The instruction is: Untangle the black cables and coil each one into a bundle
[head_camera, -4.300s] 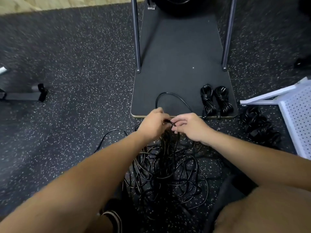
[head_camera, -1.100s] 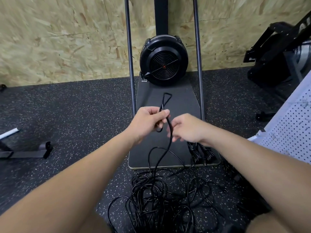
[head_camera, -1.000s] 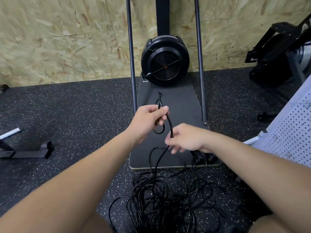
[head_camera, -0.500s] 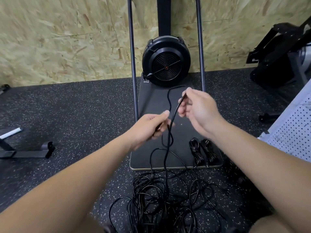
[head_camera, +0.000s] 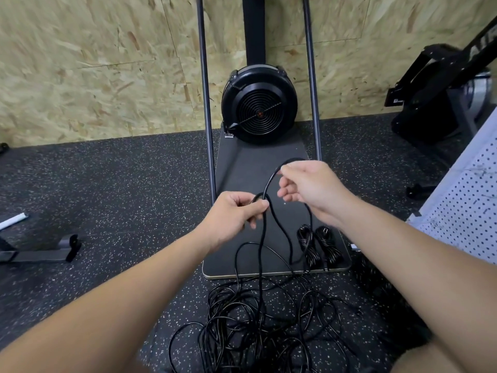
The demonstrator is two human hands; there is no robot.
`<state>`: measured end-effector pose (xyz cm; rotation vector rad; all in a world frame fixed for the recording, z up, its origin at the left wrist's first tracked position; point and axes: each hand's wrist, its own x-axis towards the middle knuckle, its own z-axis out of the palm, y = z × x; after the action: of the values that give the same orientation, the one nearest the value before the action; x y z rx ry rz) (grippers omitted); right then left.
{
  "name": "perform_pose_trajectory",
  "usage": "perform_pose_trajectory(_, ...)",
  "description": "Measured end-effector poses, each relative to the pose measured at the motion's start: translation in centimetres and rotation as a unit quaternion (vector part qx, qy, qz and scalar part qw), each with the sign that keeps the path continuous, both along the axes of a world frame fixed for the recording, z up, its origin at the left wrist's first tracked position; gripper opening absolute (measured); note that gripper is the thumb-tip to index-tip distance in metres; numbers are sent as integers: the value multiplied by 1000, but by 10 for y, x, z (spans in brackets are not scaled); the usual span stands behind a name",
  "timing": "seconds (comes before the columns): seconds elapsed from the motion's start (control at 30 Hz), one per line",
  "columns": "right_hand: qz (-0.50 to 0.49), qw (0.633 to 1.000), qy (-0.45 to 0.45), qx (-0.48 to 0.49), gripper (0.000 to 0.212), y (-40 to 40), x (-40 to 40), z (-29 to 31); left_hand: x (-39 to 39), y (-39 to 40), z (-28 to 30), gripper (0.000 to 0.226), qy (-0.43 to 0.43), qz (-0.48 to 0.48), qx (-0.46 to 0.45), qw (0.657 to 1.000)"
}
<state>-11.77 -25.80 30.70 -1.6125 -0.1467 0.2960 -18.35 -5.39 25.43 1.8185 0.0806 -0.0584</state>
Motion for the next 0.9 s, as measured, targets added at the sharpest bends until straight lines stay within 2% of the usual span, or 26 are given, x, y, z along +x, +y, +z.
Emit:
perform_pose_trajectory(0.13, 105, 984, -9, -147, 20, -1, -9, -9, 3, 0, 10, 39, -34, 19, -8, 999)
perform_pose_trajectory(0.23, 247, 934, -2, -259, 18, 5, -26, -21, 7, 1, 22, 42, -52, 36, -32, 998)
perform_pose_trajectory(0.3, 324, 903, 11, -283, 32, 9, -35, -32, 9, 3, 29, 41, -58, 46, -50, 996)
perform_pose_trajectory(0.37, 349, 897, 8, -271, 34, 13, -37, -38, 11, 5, 34, 42, -66, 54, -62, 994)
perform_pose_trajectory(0.47, 336, 910, -12, -242, 17, 17, -34, -36, 13, 8, 36, 44, -79, 71, -59, 993)
perform_pose_trajectory(0.57, 329, 913, -30, -240, 18, 15, -31, -32, 15, 11, 33, 38, -83, 83, -70, 991)
perform_pose_trajectory(0.67, 310, 925, -33, -217, 18, 14, -29, -30, 16, 15, 29, 19, -82, 89, -68, 990)
perform_pose_trajectory(0.77, 284, 936, -55, -202, 18, 14, -26, -22, 15, 15, 25, 16, -89, 86, -56, 991)
perform_pose_trajectory(0.83, 235, 950, -85, -184, 20, 14, -21, -12, 13, 15, 24, 19, -82, 73, -62, 992)
perform_pose_trajectory(0.9, 141, 973, -123, -135, 23, 12, -10, -2, 11, 13, 21, 26, -52, 21, -72, 996)
